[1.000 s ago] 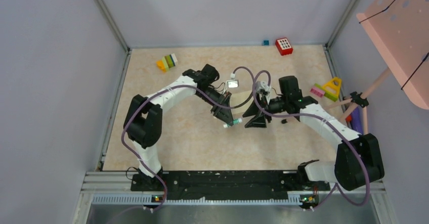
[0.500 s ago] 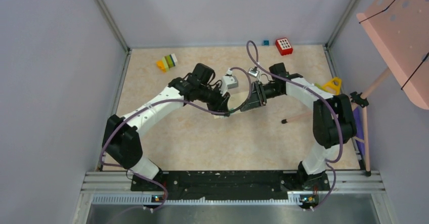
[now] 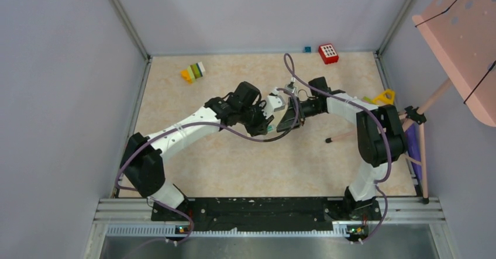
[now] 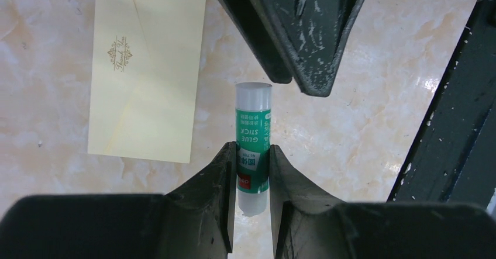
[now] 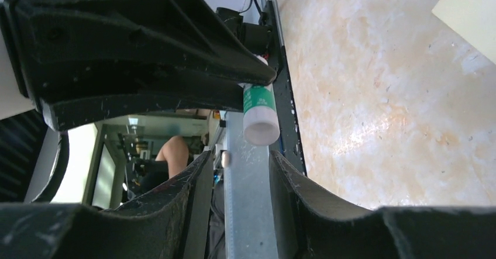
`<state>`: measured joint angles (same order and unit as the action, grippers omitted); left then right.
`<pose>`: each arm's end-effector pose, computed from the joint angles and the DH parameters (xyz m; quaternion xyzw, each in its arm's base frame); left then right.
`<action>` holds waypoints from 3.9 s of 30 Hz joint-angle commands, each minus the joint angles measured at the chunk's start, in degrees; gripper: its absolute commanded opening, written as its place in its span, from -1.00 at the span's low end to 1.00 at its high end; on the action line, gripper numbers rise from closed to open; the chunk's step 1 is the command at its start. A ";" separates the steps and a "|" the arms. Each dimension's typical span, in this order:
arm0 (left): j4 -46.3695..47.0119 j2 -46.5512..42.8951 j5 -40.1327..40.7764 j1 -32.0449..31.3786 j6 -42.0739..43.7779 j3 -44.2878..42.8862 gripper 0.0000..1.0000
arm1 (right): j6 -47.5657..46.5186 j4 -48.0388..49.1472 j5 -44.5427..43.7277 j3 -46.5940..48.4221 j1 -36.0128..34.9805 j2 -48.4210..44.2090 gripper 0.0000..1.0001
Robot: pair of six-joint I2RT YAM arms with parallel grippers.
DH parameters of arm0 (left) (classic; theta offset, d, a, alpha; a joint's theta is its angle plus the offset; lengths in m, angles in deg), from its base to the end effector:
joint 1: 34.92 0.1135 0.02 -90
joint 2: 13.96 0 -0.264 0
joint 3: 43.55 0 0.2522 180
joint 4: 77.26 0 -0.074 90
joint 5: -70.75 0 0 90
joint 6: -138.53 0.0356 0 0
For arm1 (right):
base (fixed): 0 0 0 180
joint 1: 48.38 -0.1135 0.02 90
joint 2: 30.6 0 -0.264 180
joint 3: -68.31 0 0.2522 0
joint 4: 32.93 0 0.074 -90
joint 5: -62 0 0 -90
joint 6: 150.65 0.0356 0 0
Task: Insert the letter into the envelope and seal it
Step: Screw the solid glue.
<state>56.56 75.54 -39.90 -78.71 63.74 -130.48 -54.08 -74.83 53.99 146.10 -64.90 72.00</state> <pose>0.2370 -0.2446 0.2855 0.5083 0.7703 -0.2481 0.2944 0.3138 0.1298 0.1928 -0.1960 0.7250 0.6600 0.0207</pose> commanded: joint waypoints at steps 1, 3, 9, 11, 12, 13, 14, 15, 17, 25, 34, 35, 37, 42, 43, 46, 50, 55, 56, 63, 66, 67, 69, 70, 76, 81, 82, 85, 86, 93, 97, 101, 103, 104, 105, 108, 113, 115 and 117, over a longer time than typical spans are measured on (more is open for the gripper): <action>2.89 -0.20 2.67 -1.41 1.21 0.30 -1.00 | 4.79 5.99 -0.99 0.28 -0.92 0.38 -0.22; 2.72 -0.24 2.43 -1.65 1.39 0.25 -1.00 | 4.86 5.93 -1.23 0.41 -0.94 0.52 -0.23; 2.37 -0.11 1.40 -2.43 1.66 0.17 -1.00 | 4.99 6.01 -1.98 0.80 -0.94 1.42 -0.24; 2.20 -0.03 1.31 -2.63 1.72 0.05 -1.00 | 4.95 5.86 -2.24 1.08 -0.93 1.75 -0.24; 2.19 -0.03 1.32 -2.69 1.76 0.04 -1.00 | 4.90 5.76 -2.35 1.15 -0.95 1.84 -0.25; 2.17 -0.07 1.38 -2.89 1.80 0.04 -1.00 | 4.93 5.69 -2.49 1.17 -0.96 1.89 -0.26; 2.18 -0.10 1.54 -2.97 1.84 0.09 -1.00 | 4.87 5.67 -2.70 1.19 -0.90 1.97 -0.26; 2.19 -0.15 1.68 -3.03 1.93 0.08 -1.00 | 4.80 5.64 -2.84 1.22 -0.89 1.98 -0.27; 2.17 -0.05 1.91 -3.15 1.98 0.04 -1.00 | 4.72 5.51 -2.98 1.24 -0.93 1.98 -0.32; 1.28 1.14 0.92 -3.23 1.98 -0.45 -1.00 | 1.47 2.76 -2.47 1.80 -0.93 1.57 -0.70; -10.93 8.89 -22.83 -0.44 3.03 -7.81 -1.00 | -41.80 -25.22 1.53 6.49 -2.38 -3.22 -0.67; -12.39 9.72 -26.20 0.16 3.77 -8.65 -1.00 | -51.08 -30.60 2.46 6.85 -2.60 -3.83 -0.68; -15.91 11.48 -33.50 1.70 5.86 -10.45 -1.00 | -74.87 -46.30 4.12 7.82 -2.87 -4.25 -0.69; -24.07 14.73 -46.25 4.93 11.83 -13.52 -1.00 | -92.68 -57.63 5.73 7.37 -3.14 -3.54 -0.68; -24.73 15.01 -47.88 5.23 12.27 -13.48 -1.00 | -93.12 -57.68 5.93 7.22 -3.12 -3.27 -0.66; -25.81 15.36 -49.02 5.50 13.31 -13.35 -1.00 | -93.21 -57.73 6.59 7.30 -3.14 -2.44 -0.54; -23.42 14.30 -44.57 5.68 10.68 -13.03 -1.00 | -88.93 -57.64 6.87 8.65 -3.10 -1.29 -0.07; -9.70 7.26 -30.93 5.97 1.27 -6.61 -1.00 | -78.13 -57.55 6.11 11.90 -1.63 3.02 0.98; -8.29 6.04 -28.75 5.99 0.69 -5.77 -1.00 | -77.20 -57.50 6.09 12.24 -0.94 3.63 0.98; 0.16 -2.42 -17.12 6.00 -1.09 -0.95 -1.00 | -38.83 -29.42 -2.13 9.73 1.23 1.84 0.98; 1.78 -4.86 -13.90 6.00 -0.84 0.00 -1.00 | -13.81 -4.83 -16.27 0.67 1.26 -6.62 0.98; 2.27 -5.54 -13.01 6.00 -0.77 0.34 -1.00 | -11.23 -0.99 -21.00 -1.29 1.26 -8.93 0.98; 3.50 -6.86 -11.25 5.94 -0.54 1.29 -1.00 | -10.89 2.57 -27.53 -3.26 1.34 -12.82 0.98; 3.88 -7.39 -10.49 5.93 -0.40 1.63 -1.00 | -11.48 3.58 -29.90 -3.37 1.39 -14.40 0.98; 4.25 -8.13 -9.51 5.66 0.50 2.20 -1.00 | -4.28 10.26 -33.10 -3.62 2.51 -16.31 0.98; 4.17 -7.60 -8.41 4.50 2.25 2.74 -1.00 | -7.00 3.32 -18.21 0.96 4.57 -9.31 0.98; 4.17 -7.63 -7.48 3.79 3.00 3.06 -1.00 | -7.57 3.05 -18.53 1.11 4.70 -9.45 0.95; 4.71 -7.50 -3.32 0.89 5.61 4.41 -1.00 | -0.26 11.09 -15.90 -2.21 4.86 -11.74 0.91; 4.69 -7.24 -2.40 0.18 6.10 4.48 -1.00 | 1.89 13.97 -15.64 -3.21 4.77 -12.39 0.88; 4.55 -5.08 3.45 -3.67 8.11 4.12 -1.00 | 9.13 16.18 -12.07 -4.34 4.60 -9.61 0.60; 4.45 -4.04 4.47 -3.77 7.72 3.75 -1.00 | 12.38 19.69 -10.97 -6.64 3.60 -9.10 0.51; 5.23 -3.80 5.69 -4.07 7.18 4.01 -1.00 | 12.87 20.87 -11.33 -7.64 1.80 -9.44 0.45; 5.37 -3.63 6.08 -4.11 6.95 3.91 -1.00 | 13.52 22.56 -12.00 -8.70 1.14 -9.40 0.40; 5.36 -3.52 6.06 -4.19 6.91 3.92 -1.00 | 14.58 24.04 -11.99 -9.30 0.83 -9.17 0.37; 5.35 -3.34 6.01 -4.27 6.94 3.93 -1.00 | 15.77 25.29 -11.90 -9.51 0.50 -8.92 0.35; 5.20 -3.04 5.42 -4.67 6.81 3.95 -1.00 | 16.67 25.36 -11.43 -8.49 -0.35 -7.80 0.28; 5.06 -2.25 5.59 -5.31 6.78 3.98 -1.00 | 16.41 25.29 -11.82 -8.20 -1.20 -6.87 0.17; 5.22 -1.93 5.96 -5.56 6.79 3.93 -1.00 | 16.27 25.24 -11.98 -8.37 -1.43 -6.81 0.08; 5.22 -1.66 6.74 -5.71 6.72 3.83 -1.00 | 16.09 25.28 -11.89 -8.59 -1.61 -6.94 -0.01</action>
<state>59.22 73.46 -34.43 -83.89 70.77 -126.39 -38.24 -51.90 41.32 137.07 -65.68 65.38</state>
